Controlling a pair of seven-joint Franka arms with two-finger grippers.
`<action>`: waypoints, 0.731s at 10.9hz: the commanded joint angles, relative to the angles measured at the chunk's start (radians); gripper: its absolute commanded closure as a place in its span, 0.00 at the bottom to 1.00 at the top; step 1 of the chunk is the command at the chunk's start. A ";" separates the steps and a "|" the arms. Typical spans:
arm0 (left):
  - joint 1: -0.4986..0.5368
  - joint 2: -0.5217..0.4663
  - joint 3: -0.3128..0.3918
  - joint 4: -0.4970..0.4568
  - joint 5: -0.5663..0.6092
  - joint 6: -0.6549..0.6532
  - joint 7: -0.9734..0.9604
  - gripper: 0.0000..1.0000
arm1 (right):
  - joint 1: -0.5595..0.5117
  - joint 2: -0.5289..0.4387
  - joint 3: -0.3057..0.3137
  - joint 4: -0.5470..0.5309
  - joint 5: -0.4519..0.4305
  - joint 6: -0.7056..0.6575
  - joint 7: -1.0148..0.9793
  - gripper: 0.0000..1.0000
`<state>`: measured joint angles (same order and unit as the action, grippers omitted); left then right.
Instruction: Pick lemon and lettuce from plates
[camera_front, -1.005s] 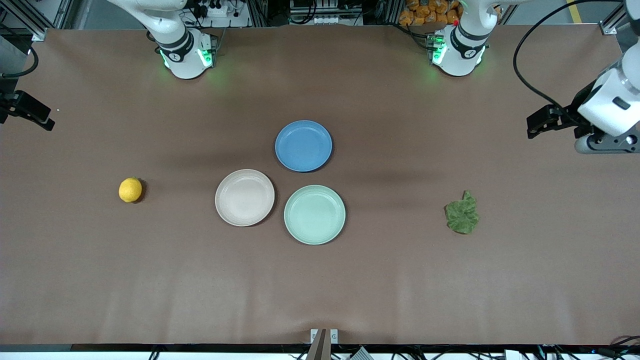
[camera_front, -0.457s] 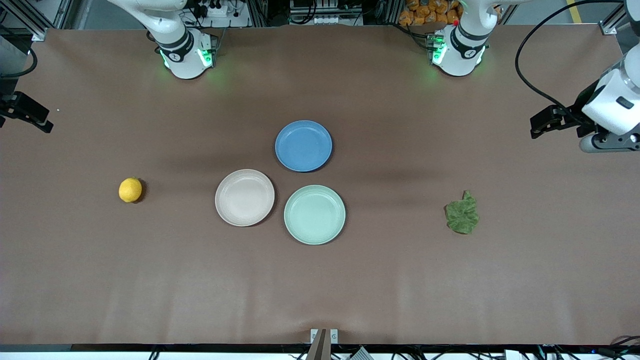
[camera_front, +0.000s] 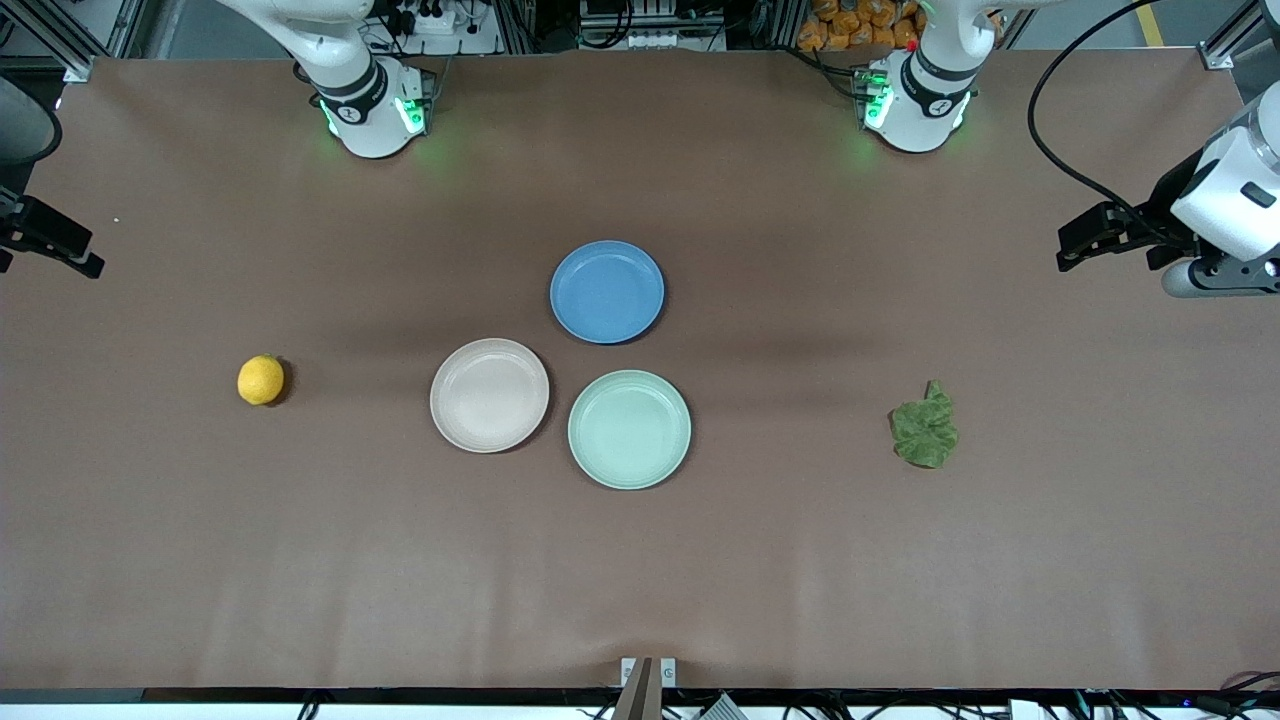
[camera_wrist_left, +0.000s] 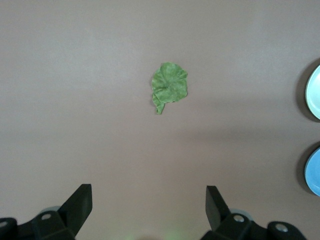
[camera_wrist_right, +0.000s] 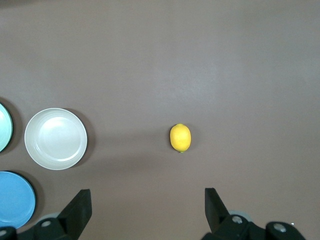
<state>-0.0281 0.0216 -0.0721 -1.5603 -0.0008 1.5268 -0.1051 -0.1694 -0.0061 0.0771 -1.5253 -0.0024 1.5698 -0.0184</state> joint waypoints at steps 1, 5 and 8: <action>0.000 -0.020 0.012 -0.026 -0.027 0.010 0.004 0.00 | -0.010 0.014 0.007 0.033 0.015 -0.022 -0.026 0.00; 0.005 -0.006 0.011 -0.017 -0.030 0.013 0.004 0.00 | -0.002 0.014 0.009 0.030 0.010 -0.022 -0.025 0.00; 0.001 -0.005 0.009 -0.017 -0.030 0.013 0.002 0.00 | -0.006 0.014 0.009 0.028 0.010 -0.024 -0.021 0.00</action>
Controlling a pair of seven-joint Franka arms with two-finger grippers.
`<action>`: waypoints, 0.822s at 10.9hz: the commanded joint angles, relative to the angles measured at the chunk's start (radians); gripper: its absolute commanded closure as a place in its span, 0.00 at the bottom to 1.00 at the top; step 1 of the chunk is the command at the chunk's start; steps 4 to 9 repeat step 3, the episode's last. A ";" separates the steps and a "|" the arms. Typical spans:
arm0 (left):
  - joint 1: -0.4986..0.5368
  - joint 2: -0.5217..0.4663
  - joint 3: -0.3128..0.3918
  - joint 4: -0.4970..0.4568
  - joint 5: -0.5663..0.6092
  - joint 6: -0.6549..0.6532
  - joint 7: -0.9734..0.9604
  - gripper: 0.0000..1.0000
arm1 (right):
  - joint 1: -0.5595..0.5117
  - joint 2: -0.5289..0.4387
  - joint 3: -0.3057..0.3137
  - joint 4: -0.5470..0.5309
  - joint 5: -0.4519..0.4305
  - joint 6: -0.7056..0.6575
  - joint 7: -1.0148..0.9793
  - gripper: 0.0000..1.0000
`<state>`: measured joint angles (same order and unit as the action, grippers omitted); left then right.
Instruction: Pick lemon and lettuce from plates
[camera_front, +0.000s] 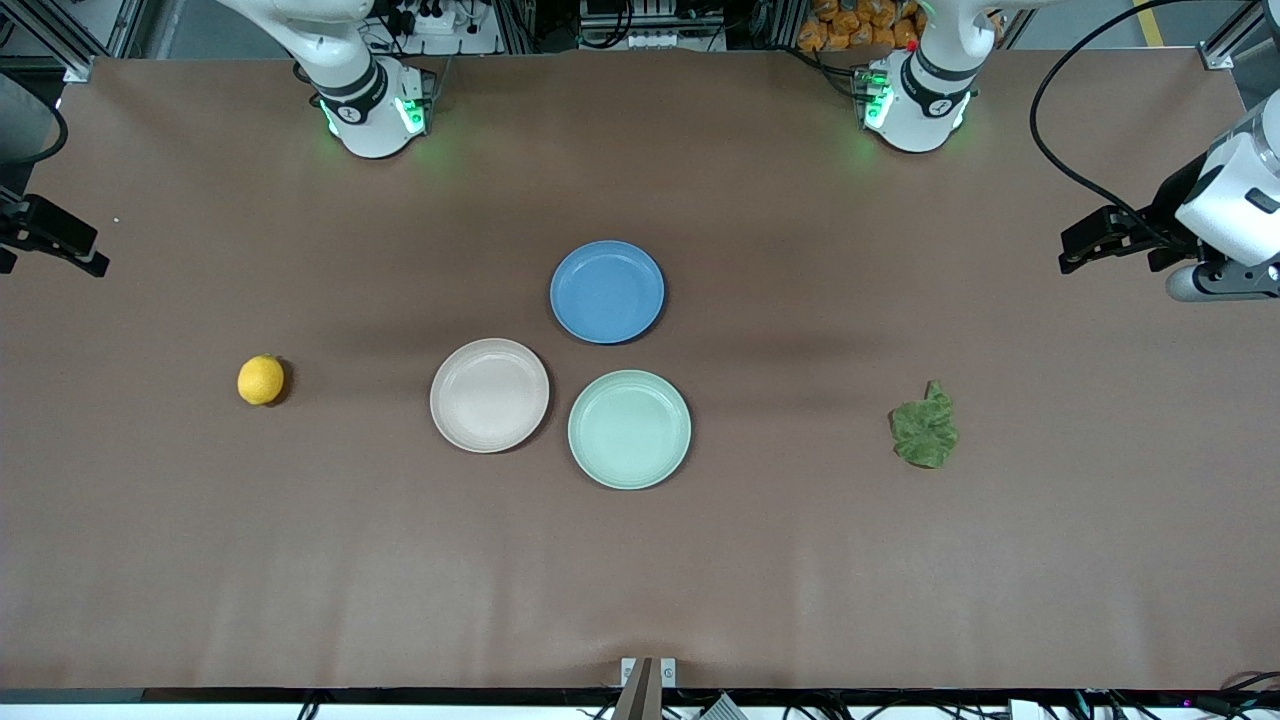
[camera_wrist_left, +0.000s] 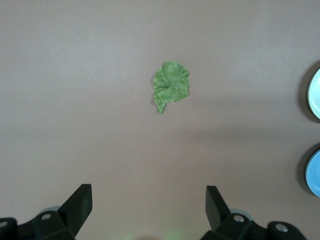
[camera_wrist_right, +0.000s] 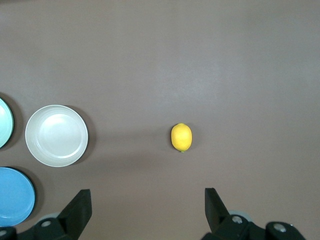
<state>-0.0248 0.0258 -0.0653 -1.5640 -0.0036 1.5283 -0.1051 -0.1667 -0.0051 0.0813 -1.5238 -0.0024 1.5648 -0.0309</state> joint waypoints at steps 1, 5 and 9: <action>-0.004 -0.001 0.001 -0.013 -0.029 0.012 0.002 0.00 | -0.010 0.013 0.005 0.025 0.010 -0.019 -0.009 0.00; -0.001 0.002 -0.001 -0.013 -0.027 0.012 0.005 0.00 | -0.011 0.013 0.005 0.022 0.010 -0.028 -0.003 0.00; -0.001 0.002 -0.001 -0.013 -0.027 0.012 0.005 0.00 | -0.011 0.013 0.005 0.022 0.010 -0.028 -0.003 0.00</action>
